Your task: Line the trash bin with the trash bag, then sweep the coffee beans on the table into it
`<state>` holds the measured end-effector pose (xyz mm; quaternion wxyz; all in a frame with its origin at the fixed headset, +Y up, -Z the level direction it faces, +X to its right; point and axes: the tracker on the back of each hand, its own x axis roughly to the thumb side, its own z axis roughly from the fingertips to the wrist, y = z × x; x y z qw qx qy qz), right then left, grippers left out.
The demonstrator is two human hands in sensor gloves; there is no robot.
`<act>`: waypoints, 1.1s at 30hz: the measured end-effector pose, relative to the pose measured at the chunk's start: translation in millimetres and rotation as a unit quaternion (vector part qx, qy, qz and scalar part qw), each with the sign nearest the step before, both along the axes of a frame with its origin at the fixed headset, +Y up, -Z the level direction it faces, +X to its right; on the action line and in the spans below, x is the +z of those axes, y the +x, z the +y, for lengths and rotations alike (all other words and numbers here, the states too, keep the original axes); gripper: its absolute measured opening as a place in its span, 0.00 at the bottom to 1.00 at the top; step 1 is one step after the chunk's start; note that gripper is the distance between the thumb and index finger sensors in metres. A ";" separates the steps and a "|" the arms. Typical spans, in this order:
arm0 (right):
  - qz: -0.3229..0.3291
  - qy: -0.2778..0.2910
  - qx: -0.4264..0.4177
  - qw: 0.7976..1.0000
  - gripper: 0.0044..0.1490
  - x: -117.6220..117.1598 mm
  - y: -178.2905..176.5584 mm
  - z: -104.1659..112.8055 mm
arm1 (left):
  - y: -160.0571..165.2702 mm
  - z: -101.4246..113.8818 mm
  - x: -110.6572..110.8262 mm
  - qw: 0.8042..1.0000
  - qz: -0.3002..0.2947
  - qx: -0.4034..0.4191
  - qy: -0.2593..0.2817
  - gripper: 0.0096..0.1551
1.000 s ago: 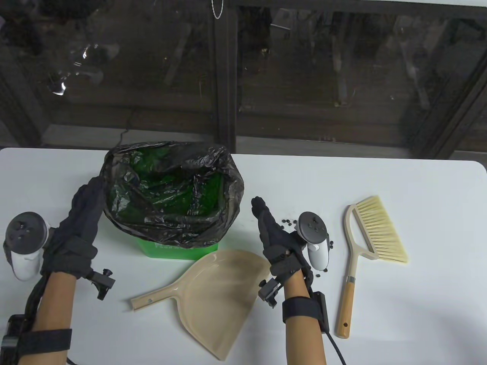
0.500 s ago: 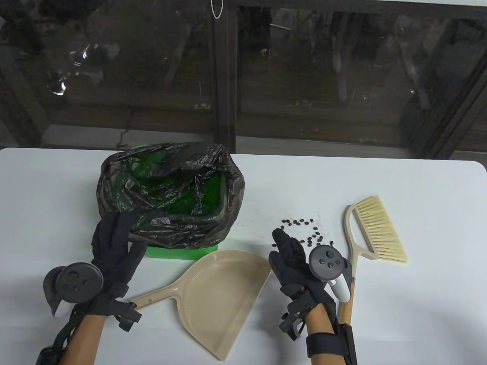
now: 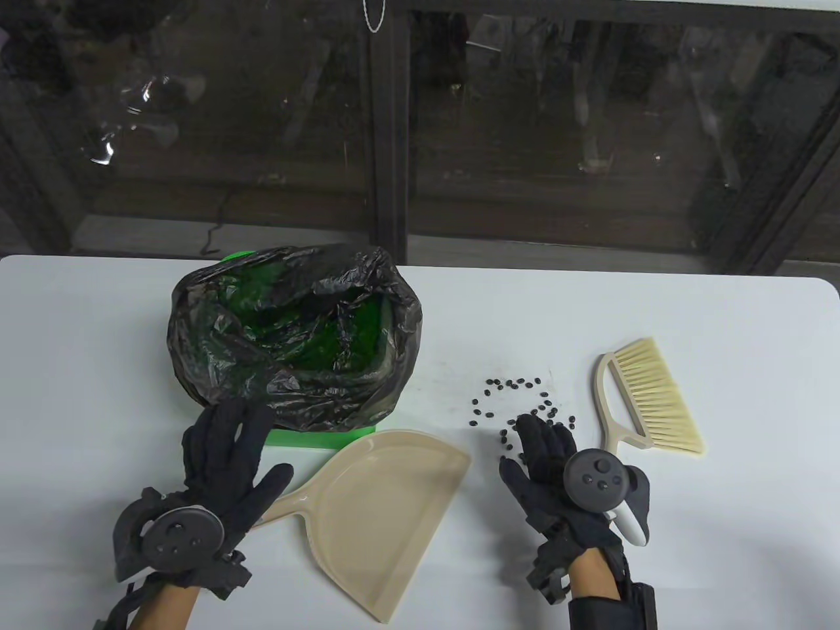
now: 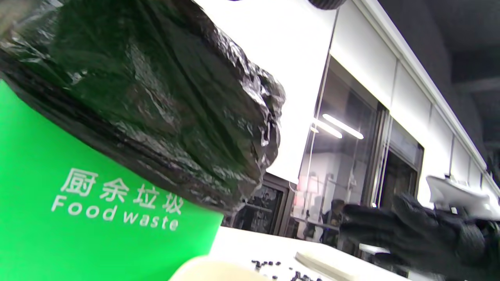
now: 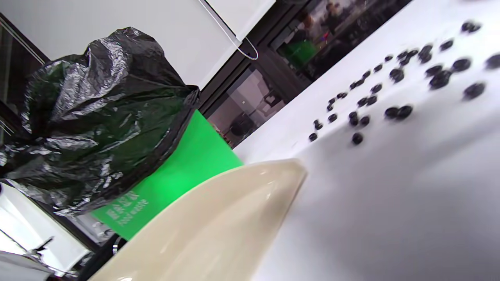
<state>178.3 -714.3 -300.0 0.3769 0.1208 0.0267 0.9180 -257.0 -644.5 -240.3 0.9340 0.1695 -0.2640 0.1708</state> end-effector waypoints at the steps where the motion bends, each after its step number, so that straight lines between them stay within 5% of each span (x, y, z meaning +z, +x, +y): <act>1: -0.004 0.004 0.005 1.000 0.56 0.3 1.0 -0.2 | 2.0 -2.4 0.4 1.000 -0.003 -0.010 0.000 0.42; 11: -0.074 0.008 0.129 0.989 0.60 4.8 14.7 -3.1 | 21.1 -30.9 -2.5 0.994 -0.035 -0.101 -0.006 0.42; 19: -0.141 -0.054 0.195 0.969 0.61 3.4 34.4 -12.6 | 20.8 -43.7 -7.7 0.991 -0.043 -0.122 -0.043 0.42; 33: -0.218 -0.227 0.330 0.890 0.65 -1.2 47.7 -45.0 | 9.0 -51.2 -15.2 0.991 -0.027 -0.108 -0.080 0.42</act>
